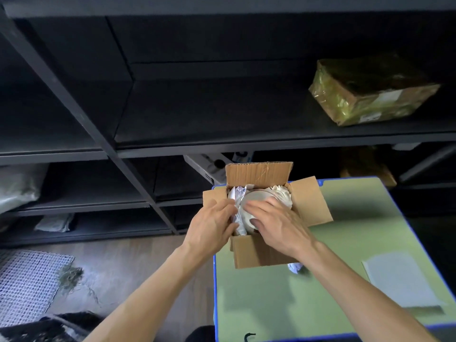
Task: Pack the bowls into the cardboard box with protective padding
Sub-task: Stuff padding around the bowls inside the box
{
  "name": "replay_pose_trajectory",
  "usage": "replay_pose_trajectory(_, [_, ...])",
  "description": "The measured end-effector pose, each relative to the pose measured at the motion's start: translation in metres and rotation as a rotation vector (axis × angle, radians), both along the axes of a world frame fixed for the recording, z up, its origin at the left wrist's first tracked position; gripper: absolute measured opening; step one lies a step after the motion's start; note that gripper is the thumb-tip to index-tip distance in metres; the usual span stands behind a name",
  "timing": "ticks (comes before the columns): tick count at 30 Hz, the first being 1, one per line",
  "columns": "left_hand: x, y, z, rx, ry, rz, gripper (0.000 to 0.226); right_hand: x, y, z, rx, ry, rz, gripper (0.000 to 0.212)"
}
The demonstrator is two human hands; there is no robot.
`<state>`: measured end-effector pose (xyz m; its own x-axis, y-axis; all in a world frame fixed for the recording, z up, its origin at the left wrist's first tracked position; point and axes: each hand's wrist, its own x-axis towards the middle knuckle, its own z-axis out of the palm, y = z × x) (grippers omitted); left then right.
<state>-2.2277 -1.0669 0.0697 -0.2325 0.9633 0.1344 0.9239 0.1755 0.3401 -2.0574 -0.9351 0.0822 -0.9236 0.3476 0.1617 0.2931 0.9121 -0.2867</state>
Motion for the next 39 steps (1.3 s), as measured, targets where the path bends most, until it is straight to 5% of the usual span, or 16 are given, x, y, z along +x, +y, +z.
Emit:
replay_pose_trajectory(19, [0.072,0.022,0.024,0.144,-0.081,-0.085,0.022,0.062,0.019,0.011,-0.052,0.023,-0.129,0.013])
replay_pose_trajectory(25, [0.137,0.039,0.024,0.074,-0.141,-0.213,0.012,0.125,0.029,0.018,-0.11,-0.047,-0.172,0.028])
replay_pose_trajectory(35, [0.217,0.041,-0.015,-0.301,-0.151,-0.17,0.026,0.196,0.054,-0.032,-0.239,-0.302,-0.188,0.024])
replay_pose_trajectory(39, [0.239,0.051,-0.031,-0.564,-0.035,0.01,0.063,0.192,0.064,-0.051,-0.287,-0.379,-0.169,0.033])
